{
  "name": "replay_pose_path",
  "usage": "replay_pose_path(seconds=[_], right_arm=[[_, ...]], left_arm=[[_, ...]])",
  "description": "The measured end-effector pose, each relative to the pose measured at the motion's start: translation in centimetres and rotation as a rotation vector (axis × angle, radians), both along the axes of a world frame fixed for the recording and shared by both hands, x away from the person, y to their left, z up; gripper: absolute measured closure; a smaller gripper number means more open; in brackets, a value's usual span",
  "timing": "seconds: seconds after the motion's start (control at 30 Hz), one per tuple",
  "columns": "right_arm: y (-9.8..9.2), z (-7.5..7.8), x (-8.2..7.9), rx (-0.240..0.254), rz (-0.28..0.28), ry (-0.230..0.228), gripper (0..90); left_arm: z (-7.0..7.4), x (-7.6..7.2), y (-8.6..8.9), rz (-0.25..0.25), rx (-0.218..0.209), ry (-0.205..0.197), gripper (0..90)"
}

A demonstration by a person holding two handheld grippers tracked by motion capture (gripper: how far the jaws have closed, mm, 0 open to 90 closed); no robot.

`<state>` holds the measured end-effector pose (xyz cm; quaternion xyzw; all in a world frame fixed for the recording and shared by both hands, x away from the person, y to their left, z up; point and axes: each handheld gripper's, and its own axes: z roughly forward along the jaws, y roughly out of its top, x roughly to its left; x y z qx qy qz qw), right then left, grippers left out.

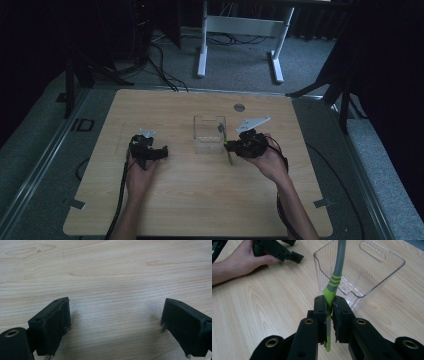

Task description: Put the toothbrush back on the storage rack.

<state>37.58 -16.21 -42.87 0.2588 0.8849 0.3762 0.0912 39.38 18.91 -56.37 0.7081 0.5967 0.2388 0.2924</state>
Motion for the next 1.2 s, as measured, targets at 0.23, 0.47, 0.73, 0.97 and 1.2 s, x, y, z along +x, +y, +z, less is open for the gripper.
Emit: replay_pose_path(seconds=[0.23,0.47,0.73,0.97,1.2], right_arm=[[-0.1,0.3,0.0,0.019,-0.011,-0.007,81.9],[0.0,0.6,0.0,0.03,-0.012,-0.014,81.8],[-0.1,0.7,0.1,0.043,-0.021,-0.015,81.8],[-0.4,1.0,0.2,0.073,-0.032,-0.017,81.8],[-0.5,1.2,0.3,0.09,-0.044,-0.021,81.8]], left_arm=[[0.0,0.0,0.0,0.0,0.0,0.0,9.2],[0.0,0.0,0.0,0.0,0.0,0.0,9.2],[0.0,0.0,0.0,0.001,0.0,-0.001,9.2],[0.0,0.0,0.0,0.0,0.0,-0.001,9.2],[0.0,0.0,0.0,0.0,0.0,-0.001,9.2]])
